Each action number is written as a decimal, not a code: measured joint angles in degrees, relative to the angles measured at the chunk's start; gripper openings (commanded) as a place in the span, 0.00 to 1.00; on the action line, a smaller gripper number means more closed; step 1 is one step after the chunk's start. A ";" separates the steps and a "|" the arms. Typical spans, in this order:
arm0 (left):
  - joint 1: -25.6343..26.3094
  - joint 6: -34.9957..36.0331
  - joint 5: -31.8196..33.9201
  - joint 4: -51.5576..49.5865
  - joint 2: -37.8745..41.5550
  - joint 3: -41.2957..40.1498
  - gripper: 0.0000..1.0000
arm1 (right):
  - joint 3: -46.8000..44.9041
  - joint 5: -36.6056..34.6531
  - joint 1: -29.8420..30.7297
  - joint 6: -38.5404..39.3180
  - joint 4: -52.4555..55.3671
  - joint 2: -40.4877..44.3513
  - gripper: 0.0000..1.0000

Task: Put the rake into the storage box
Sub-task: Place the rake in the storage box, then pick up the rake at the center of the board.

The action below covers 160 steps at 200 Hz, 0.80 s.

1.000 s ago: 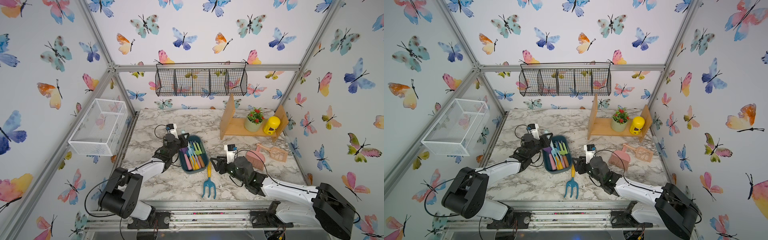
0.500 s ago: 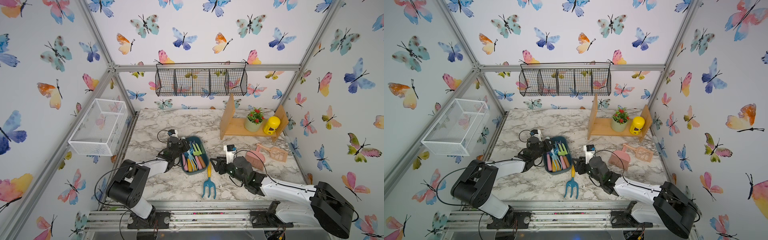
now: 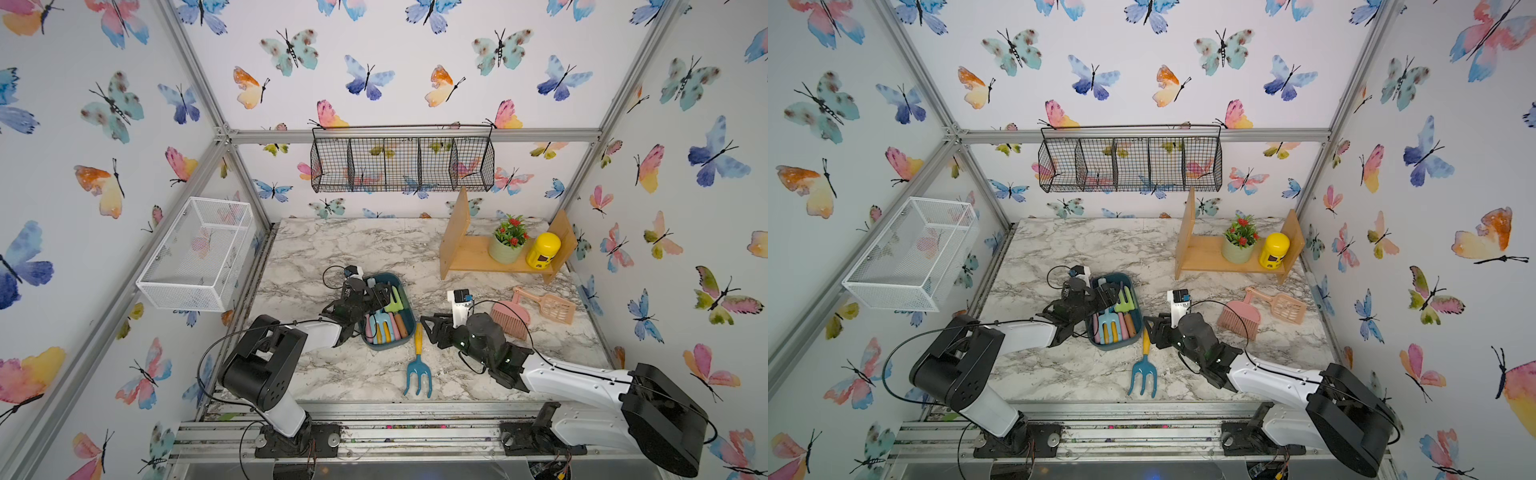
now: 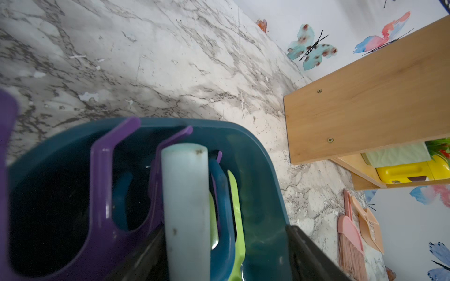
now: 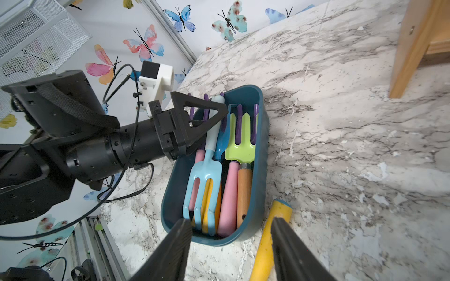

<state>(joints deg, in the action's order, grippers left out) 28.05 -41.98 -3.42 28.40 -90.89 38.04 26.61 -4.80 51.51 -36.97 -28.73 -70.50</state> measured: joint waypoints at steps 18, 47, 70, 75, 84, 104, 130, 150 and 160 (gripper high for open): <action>0.92 1.22 2.01 -4.31 4.85 0.07 0.79 | 0.00 -0.31 0.00 -0.02 0.02 -0.31 0.58; 1.97 3.69 8.66 -10.01 15.45 0.96 0.81 | 0.00 -1.11 0.00 -0.13 0.59 -1.86 0.58; 2.01 5.07 14.45 -12.66 22.25 1.05 0.81 | 0.00 -1.22 0.02 -0.70 1.44 -4.17 0.57; 2.01 5.33 15.63 -12.85 23.34 0.98 0.81 | 0.00 -1.22 0.11 -0.87 1.60 -4.79 0.58; 2.01 5.62 17.07 -13.00 24.35 0.81 0.81 | -0.02 -1.20 0.37 -1.03 1.95 -6.05 0.57; 1.90 5.90 18.80 -13.84 24.48 0.61 0.81 | 0.00 -1.33 1.90 -1.16 3.45 -8.85 0.56; 1.92 6.01 19.21 -15.28 22.97 0.63 0.81 | 0.09 -3.26 6.54 -0.92 6.56 -11.58 0.56; 1.92 5.99 19.21 -15.80 21.90 0.61 0.81 | 0.72 -4.39 9.40 -0.87 8.31 -12.68 0.56; 1.95 5.99 19.21 -15.87 21.66 0.61 0.81 | 1.33 -4.92 9.99 -0.85 8.98 -13.31 0.56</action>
<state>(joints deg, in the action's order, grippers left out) 30.00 -35.99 15.79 12.53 -69.23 38.65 27.94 -9.72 61.49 -37.82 -19.75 -83.81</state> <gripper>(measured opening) 0.808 0.560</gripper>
